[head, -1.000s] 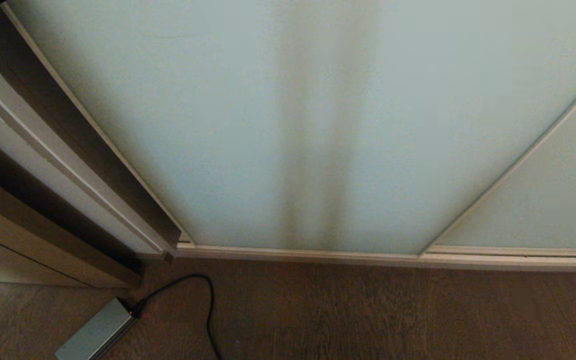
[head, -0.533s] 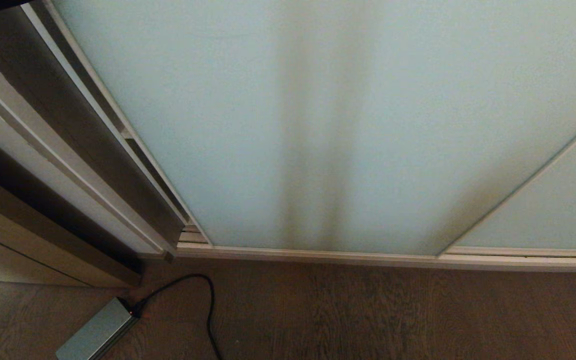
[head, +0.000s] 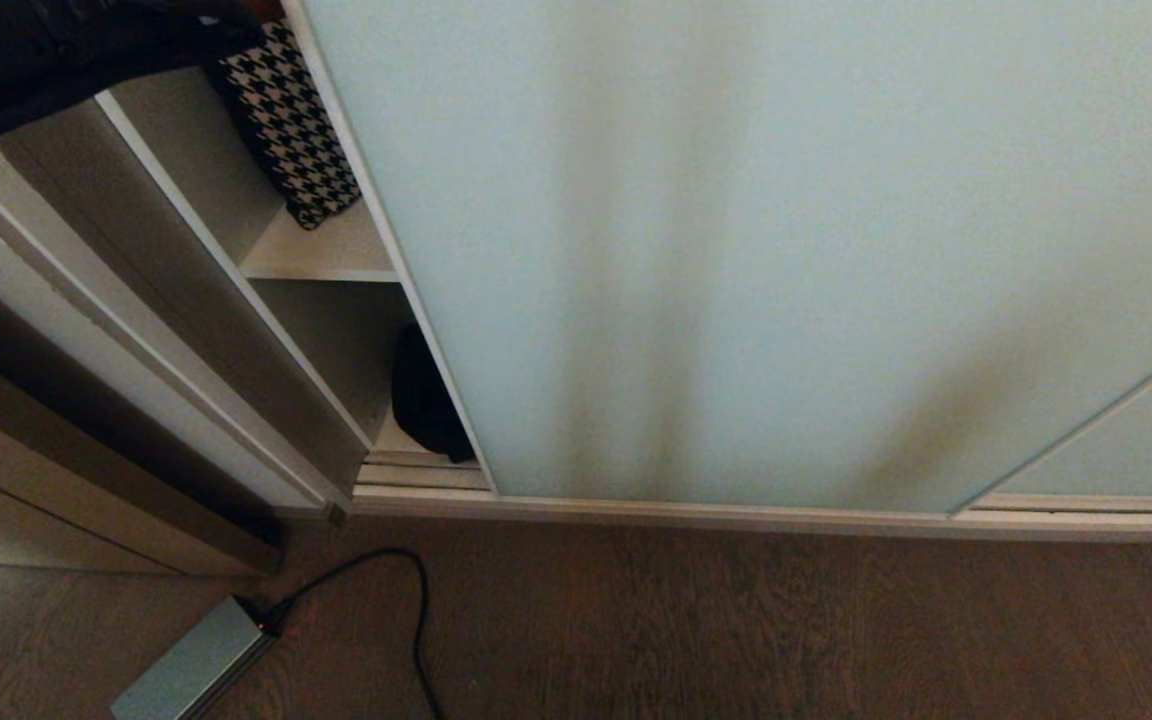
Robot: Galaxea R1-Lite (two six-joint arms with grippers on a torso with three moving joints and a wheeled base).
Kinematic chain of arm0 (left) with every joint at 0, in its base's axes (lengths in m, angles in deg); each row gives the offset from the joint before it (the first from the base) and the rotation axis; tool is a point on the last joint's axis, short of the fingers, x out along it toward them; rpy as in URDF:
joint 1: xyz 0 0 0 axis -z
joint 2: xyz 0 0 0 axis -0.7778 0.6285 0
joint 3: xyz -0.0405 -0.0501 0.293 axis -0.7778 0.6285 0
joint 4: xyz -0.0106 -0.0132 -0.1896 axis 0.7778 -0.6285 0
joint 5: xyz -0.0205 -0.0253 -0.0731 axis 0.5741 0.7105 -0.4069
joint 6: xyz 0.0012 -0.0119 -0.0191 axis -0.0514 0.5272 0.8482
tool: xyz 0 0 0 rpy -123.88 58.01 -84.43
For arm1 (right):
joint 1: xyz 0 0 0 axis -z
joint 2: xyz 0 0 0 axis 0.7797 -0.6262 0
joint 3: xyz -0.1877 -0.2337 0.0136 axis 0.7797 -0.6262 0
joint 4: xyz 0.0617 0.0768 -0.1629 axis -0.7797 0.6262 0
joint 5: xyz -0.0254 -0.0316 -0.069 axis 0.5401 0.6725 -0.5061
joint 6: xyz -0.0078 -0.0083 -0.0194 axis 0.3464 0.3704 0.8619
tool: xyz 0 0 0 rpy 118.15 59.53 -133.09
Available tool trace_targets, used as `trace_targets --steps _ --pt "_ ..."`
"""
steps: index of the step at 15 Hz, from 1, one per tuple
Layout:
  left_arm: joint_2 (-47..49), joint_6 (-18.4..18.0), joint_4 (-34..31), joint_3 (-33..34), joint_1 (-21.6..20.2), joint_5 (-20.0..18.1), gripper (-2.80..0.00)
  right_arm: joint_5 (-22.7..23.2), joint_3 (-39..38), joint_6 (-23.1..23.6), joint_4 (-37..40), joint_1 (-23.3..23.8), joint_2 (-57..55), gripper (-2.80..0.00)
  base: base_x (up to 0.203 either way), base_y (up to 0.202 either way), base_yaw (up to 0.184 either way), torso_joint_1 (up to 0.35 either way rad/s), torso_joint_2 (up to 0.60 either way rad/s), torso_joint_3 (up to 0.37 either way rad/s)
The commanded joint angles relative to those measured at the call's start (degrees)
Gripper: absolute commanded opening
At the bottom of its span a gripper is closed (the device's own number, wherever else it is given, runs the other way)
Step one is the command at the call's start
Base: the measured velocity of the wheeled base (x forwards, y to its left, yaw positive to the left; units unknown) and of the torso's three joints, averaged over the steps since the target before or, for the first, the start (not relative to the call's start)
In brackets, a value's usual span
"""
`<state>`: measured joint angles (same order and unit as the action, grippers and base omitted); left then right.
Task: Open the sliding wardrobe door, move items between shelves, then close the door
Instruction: Open the door
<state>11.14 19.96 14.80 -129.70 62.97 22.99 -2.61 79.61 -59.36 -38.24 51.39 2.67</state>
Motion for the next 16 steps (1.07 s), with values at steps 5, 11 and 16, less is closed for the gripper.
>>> trace_targets --steps 5,11,16 --pt "-2.1 -1.1 0.1 0.8 4.5 5.1 -2.80 0.0 0.0 0.0 0.0 0.0 -0.1 -2.80 0.000 0.000 0.000 0.000 0.00 0.000" --pt "-16.2 -7.6 -3.8 13.3 0.0 12.7 -2.80 0.0 0.0 0.0 0.0 -0.1 -0.1 -2.80 0.000 0.000 0.000 0.000 0.00 0.000" --pt "-37.9 -10.7 -4.4 39.5 -2.1 16.6 -2.80 0.0 -0.1 0.0 0.0 -0.1 -0.1 -2.80 0.000 0.000 0.000 0.000 0.00 0.000"
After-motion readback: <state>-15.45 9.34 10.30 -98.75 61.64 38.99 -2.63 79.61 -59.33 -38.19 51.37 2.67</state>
